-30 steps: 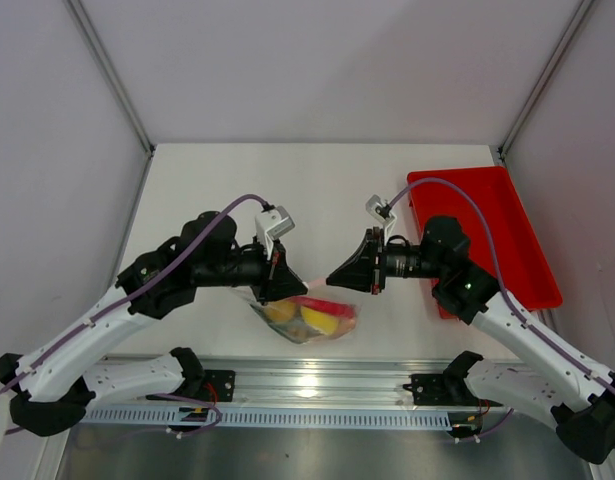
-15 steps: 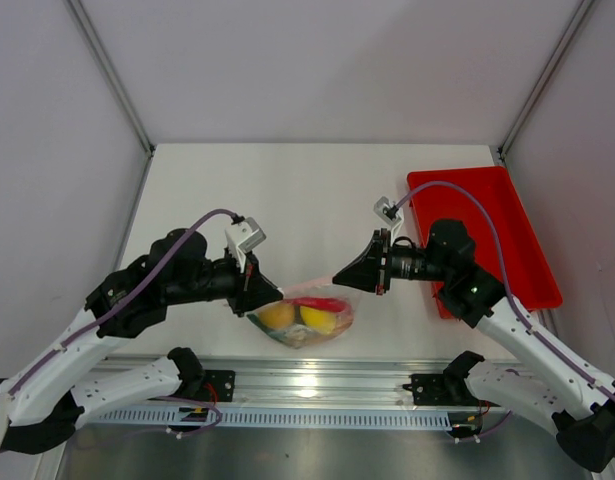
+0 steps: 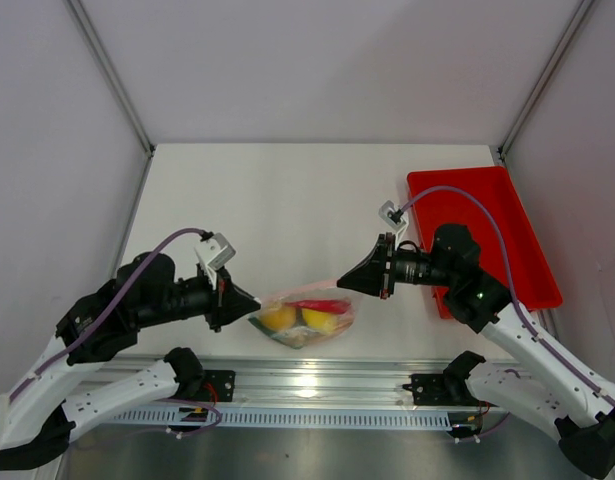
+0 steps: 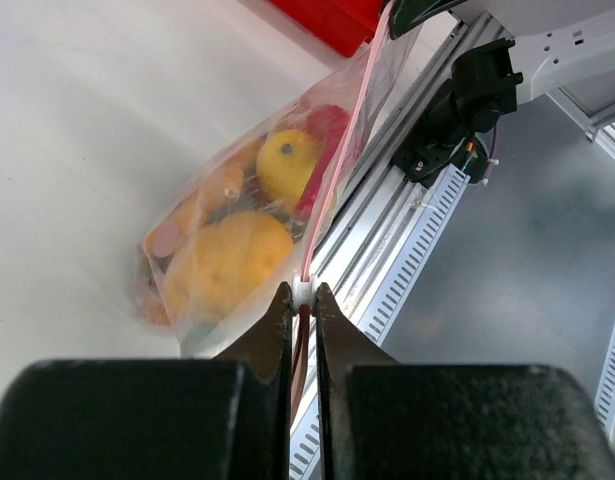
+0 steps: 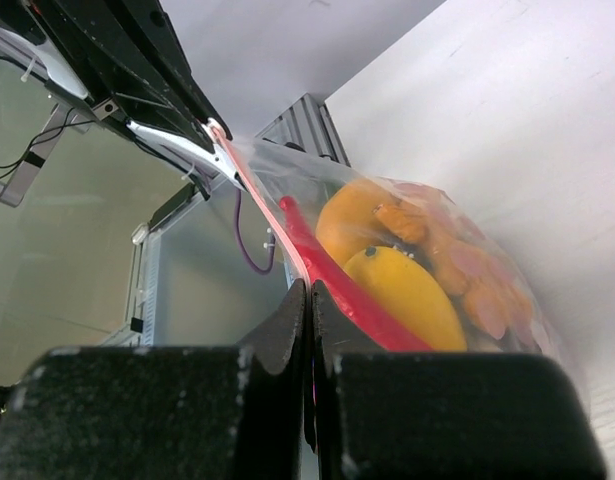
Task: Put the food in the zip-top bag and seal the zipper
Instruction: Zip the zipper food storage bag at the center of the board.
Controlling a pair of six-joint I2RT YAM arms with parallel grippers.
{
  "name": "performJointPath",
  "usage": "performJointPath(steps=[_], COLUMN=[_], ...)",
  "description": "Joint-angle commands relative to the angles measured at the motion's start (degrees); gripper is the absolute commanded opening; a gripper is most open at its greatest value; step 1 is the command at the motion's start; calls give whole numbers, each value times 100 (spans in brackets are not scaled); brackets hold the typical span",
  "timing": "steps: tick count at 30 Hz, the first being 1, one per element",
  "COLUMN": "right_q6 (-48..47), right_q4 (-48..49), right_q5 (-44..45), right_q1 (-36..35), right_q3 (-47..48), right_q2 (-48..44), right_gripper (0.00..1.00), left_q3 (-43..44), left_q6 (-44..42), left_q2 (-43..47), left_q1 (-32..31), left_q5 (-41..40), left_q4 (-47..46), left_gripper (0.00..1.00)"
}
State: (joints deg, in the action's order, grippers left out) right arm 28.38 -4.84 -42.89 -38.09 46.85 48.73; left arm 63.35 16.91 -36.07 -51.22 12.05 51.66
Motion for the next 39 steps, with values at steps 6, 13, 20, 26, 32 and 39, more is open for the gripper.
performJointPath(steps=[6,13,20,26,32,39], right_q6=[-105,-184,-210,-201,-131,-113], right_q4=[-78,-105,-78,-70,9,1], right_q5=[150,115,88,62,9,79], right_q1=[100,108,108,108,108,108], right_q3=[61,105,149,140,149,359], right_q2=[-136,-48,14,31,40,303], right_gripper=[0,0,0,0,0,0], left_q3=[-7,63,160,221,256,484], left_q6=[181,234,278,322,366,427], left_q2=[443,531,645,681,734,540], left_q1=[60,51,60,60,60,60], left_q5=[-458,-608,-801,-863,-872,-1370], left_q4=[564,767,1013,1206,1189,1031], left_gripper=[1,1,1,1,10,99])
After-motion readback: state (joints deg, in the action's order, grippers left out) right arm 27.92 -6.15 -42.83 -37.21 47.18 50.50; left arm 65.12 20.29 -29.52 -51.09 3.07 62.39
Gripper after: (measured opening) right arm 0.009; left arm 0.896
